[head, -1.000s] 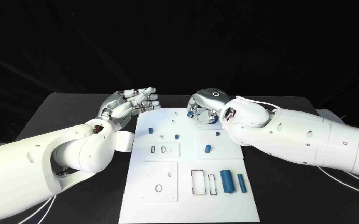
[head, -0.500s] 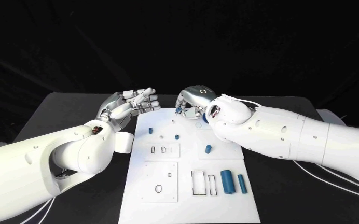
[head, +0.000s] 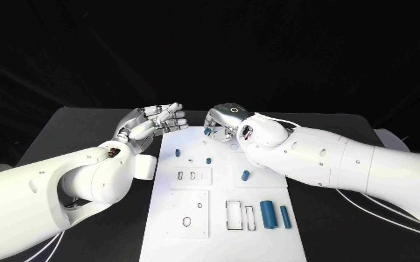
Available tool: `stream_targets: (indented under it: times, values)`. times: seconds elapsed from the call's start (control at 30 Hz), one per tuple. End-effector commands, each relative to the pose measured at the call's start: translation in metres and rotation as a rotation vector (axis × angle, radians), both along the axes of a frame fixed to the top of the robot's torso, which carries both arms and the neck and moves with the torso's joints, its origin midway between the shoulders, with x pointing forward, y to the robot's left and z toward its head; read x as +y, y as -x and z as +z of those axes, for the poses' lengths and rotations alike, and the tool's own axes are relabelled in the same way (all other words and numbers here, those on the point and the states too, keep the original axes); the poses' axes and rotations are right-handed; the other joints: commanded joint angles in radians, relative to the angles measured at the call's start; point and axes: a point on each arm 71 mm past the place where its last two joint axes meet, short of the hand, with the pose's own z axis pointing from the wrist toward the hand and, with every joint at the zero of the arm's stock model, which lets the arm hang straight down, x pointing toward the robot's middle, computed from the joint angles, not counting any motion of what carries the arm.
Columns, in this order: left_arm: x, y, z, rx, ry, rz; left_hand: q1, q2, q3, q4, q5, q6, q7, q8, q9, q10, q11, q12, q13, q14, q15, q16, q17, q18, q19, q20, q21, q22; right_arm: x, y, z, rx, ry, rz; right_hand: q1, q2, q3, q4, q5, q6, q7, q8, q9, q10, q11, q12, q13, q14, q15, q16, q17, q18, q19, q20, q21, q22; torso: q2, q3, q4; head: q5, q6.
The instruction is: Assemble the parts on the task board
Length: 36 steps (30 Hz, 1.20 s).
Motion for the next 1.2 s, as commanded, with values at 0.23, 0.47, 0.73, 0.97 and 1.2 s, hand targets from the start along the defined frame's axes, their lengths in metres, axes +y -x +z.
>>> stream_targets:
  times: [0.23,0.47,0.73,0.97,1.2]
  values:
    - [-0.0029,0.0007,0.0034,-0.009,0.014,-0.022,-0.002,0.002,-0.006,-0.002,0.001,0.003,0.006,-0.004,-0.001,0.001,0.005,-0.006,-0.001,0.001,0.008,-0.007,0.001,0.005,0.007,-0.002,0.002,-0.001,-0.0007,-0.0030,-0.0039,0.011,0.032,-0.030,-0.003,-0.003,0.007,0.008,0.001,-0.003,0.002,0.006,0.037,-0.010,0.001,-0.005,0.001,0.059,0.001,0.004,0.001,-0.013,0.003,0.001,0.005,0.000,0.002,-0.0003,-0.0007,0.000,0.002]
    - [-0.0036,0.0006,0.0038,-0.006,0.013,-0.024,-0.002,0.002,-0.007,-0.002,0.001,0.002,0.006,-0.005,-0.001,0.000,0.006,-0.008,-0.001,0.000,0.008,-0.009,0.001,0.005,0.007,-0.001,0.001,-0.002,0.0009,-0.0054,-0.0044,-0.008,0.047,-0.046,-0.002,-0.010,0.007,0.007,0.001,-0.005,0.003,0.005,0.039,-0.010,0.002,-0.006,0.001,0.059,0.001,0.006,0.005,-0.013,0.004,0.002,0.006,0.002,0.003,-0.0002,0.0018,-0.001,-0.001]
    - [-0.0031,0.0005,0.0044,-0.004,0.011,-0.023,-0.002,0.001,-0.008,-0.003,0.001,0.002,0.007,-0.007,-0.001,-0.001,0.007,-0.009,-0.001,0.000,0.009,-0.010,0.001,0.004,0.006,-0.001,0.001,-0.002,0.0019,-0.0070,-0.0046,-0.021,0.055,-0.056,-0.002,-0.015,0.007,0.008,0.000,-0.008,0.004,0.003,0.040,-0.012,0.003,-0.008,0.001,0.060,0.002,0.008,0.009,-0.015,0.009,0.003,0.012,0.012,0.004,-0.0009,0.0002,-0.004,0.010]
    - [-0.0029,0.0005,0.0052,-0.005,0.011,-0.024,-0.001,0.001,-0.008,-0.003,0.001,0.001,0.007,-0.007,-0.001,-0.001,0.007,-0.010,-0.001,0.000,0.009,-0.011,0.001,0.004,0.006,-0.001,0.000,-0.003,0.0025,-0.0076,-0.0057,-0.011,0.068,-0.059,-0.007,-0.026,0.008,0.014,-0.010,-0.018,0.008,-0.003,0.042,-0.021,0.007,-0.014,0.000,0.060,0.006,0.011,0.011,-0.016,0.011,0.006,0.015,0.018,0.005,-0.0005,-0.0004,-0.001,0.007]
    - [-0.0025,0.0002,0.0056,-0.005,0.010,-0.023,-0.001,0.002,-0.008,-0.003,0.001,0.001,0.008,-0.007,-0.001,-0.002,0.007,-0.010,-0.001,0.000,0.009,-0.011,0.001,0.004,0.006,-0.001,0.000,-0.003,0.0037,-0.0077,-0.0049,-0.017,0.060,-0.058,-0.023,-0.053,0.008,0.030,-0.016,-0.081,0.031,-0.041,0.033,-0.072,0.028,-0.042,-0.011,0.059,0.023,0.014,0.012,-0.016,0.005,0.018,0.010,0.016,0.005,-0.0002,-0.0003,-0.001,0.011]
